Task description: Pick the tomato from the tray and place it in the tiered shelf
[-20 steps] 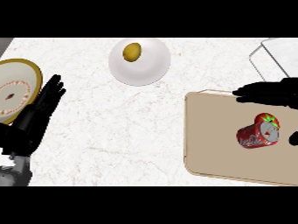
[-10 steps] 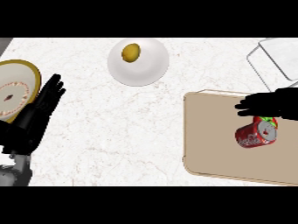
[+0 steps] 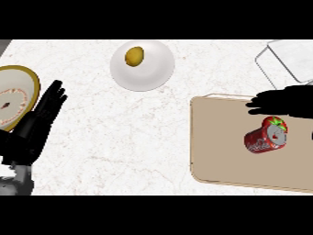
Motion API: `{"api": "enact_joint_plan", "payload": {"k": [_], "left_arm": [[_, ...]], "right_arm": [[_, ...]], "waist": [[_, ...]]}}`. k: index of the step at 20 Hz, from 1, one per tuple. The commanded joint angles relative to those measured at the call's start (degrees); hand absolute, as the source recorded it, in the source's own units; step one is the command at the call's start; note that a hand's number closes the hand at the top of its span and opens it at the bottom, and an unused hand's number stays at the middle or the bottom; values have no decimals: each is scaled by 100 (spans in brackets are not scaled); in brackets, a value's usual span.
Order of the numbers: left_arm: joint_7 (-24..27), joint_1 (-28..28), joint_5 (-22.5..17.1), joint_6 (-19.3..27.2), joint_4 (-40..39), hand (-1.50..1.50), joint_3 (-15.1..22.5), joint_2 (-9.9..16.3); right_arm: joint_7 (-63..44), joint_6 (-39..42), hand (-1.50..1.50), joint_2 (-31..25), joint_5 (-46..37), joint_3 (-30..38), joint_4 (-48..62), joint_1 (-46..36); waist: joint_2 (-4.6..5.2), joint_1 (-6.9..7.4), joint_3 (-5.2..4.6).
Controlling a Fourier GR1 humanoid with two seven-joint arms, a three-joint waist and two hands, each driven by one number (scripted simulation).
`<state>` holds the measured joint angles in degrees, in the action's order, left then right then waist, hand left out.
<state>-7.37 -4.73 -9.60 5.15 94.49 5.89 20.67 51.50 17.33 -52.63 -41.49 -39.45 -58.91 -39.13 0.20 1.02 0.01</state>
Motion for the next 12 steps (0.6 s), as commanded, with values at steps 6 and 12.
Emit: {"api": "enact_joint_plan", "payload": {"k": [6, 12], "left_arm": [[-240, -82, 283, 66, 169, 0, 61, -252], [82, -47, 220, -184, -125, 0, -300, -205]], "right_arm": [[570, 97, -150, 578, -817, 29, 1093, -340], [513, 57, -150, 709, -1112, 82, 1032, -216]], "waist": [[-2, -8, 1], [-12, -58, -2]]}}
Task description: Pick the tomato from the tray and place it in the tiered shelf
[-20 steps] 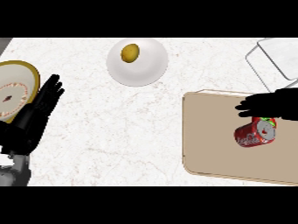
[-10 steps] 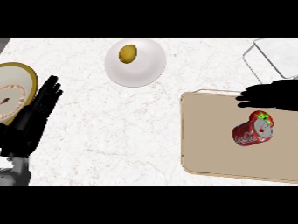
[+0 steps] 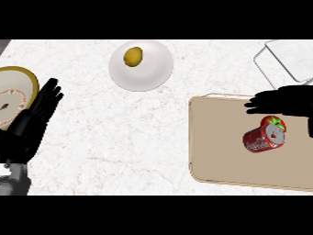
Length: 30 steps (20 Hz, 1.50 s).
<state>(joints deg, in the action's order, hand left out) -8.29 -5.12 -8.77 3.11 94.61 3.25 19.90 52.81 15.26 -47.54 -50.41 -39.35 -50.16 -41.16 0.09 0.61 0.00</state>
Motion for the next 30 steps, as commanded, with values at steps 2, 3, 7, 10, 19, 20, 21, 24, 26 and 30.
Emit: {"api": "enact_joint_plan", "payload": {"k": [2, 3, 7, 10, 19, 20, 21, 24, 26, 30], "left_arm": [[-161, 120, 233, 82, 318, 0, 155, -163], [58, 159, 3, -233, 121, 0, -158, 32], [-24, -230, -38, -297, -226, 0, -296, 24], [165, -23, 327, -19, -268, 0, -5, -331], [135, 64, 211, -216, -169, 0, -155, -318], [-118, -41, 163, -263, 107, 0, -176, -195], [-333, -297, 205, -164, -9, 0, -158, -248], [-221, 6, 370, -69, 227, 0, -54, -355], [-203, -169, 358, -77, 135, 0, -70, -384], [-173, -106, 258, -237, 67, 0, -229, -248]], "right_arm": [[667, 105, -150, 311, -376, 55, 725, -260], [706, 152, -150, 201, -363, 182, 648, -225], [267, 60, -150, 894, -673, -39, 1027, -213], [619, 102, -150, 753, -763, 6, 1175, -342], [860, -209, -150, 896, -943, 34, 1749, -255], [833, -615, -150, 1088, -991, 27, 2167, -184], [800, -759, -150, 1028, -961, 41, 2120, 47], [743, -1144, 150, 1157, -940, 292, 2414, -175], [885, -1463, 150, 1207, -730, 455, 2376, 28], [1050, -1930, 150, 1233, -630, 660, 2311, 68]], "waist": [[8, 43, 3], [1, 12, 0], [12, 6, 0], [6, -5, -1], [6, 4, 0], [29, 77, 7], [26, 17, 8], [29, 83, 9], [38, 54, 11], [37, 58, 12]]}}
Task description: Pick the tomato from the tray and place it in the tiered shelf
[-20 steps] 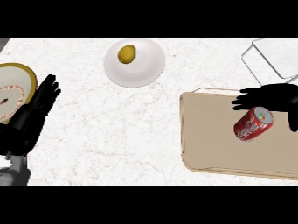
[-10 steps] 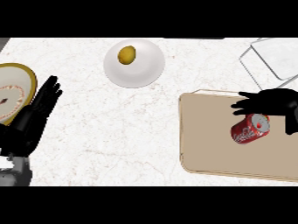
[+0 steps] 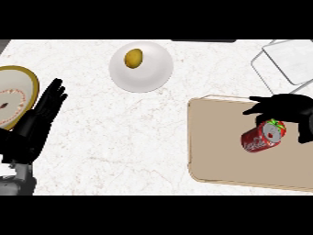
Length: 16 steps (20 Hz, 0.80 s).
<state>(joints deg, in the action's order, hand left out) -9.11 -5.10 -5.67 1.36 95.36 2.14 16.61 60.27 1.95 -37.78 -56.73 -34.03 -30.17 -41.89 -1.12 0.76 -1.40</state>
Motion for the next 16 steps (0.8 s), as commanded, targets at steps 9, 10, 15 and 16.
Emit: {"api": "enact_joint_plan", "payload": {"k": [9, 10, 15, 16], "left_arm": [[234, 86, -18, -178, -224, 0, -133, 22], [-141, 66, 59, -49, 87, 0, -10, -7], [-54, 359, -57, 9, -45, 0, -392, 136], [-9, 356, -13, 111, -59, 0, -461, 124]], "right_arm": [[1177, -167, 150, 129, 967, 953, 30, -256], [1229, 290, 150, 135, 1158, 1051, 97, -417], [-1617, -88, 150, 321, 2078, 2165, 235, 459], [-1882, -365, 150, 253, 2225, 2398, 406, 734]], "waist": [[137, 11, 143], [127, 56, 148], [-116, -577, 113], [-124, -756, 120]]}}
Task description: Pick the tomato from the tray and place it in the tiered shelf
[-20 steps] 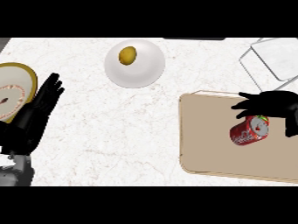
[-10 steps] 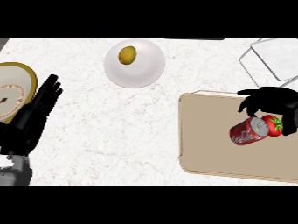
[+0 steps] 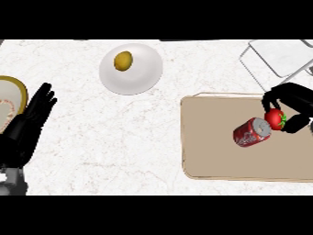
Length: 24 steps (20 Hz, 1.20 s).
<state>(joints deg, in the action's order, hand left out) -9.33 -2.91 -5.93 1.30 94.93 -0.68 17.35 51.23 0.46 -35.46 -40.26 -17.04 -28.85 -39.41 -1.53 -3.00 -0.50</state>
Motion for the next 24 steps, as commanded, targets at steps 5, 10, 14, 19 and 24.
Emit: {"api": "enact_joint_plan", "payload": {"k": [5, 10, 14, 19, 24], "left_arm": [[-67, 360, -137, 19, 152, 0, -335, 167], [-25, 372, -92, 21, 93, 0, -327, 155], [-84, 466, -104, 53, 269, 0, -312, 114], [-51, 372, -60, 26, 230, 0, -262, 89], [53, 550, 75, -39, 450, 0, 38, -72]], "right_arm": [[-1670, -475, 150, 440, 1304, 1303, -605, 504], [-2422, -439, 150, 137, 1710, 1701, -1762, 197], [-3242, -271, 150, 75, 1989, 1851, -2762, 290], [-4699, 92, 150, -121, 2304, 1992, -4285, 454], [-6521, 450, 150, -401, 2529, 2162, -5989, 584]], "waist": [[-185, -364, 1], [-163, -422, -6], [-163, -400, 3], [-78, -325, 15], [23, -28, 32]]}}
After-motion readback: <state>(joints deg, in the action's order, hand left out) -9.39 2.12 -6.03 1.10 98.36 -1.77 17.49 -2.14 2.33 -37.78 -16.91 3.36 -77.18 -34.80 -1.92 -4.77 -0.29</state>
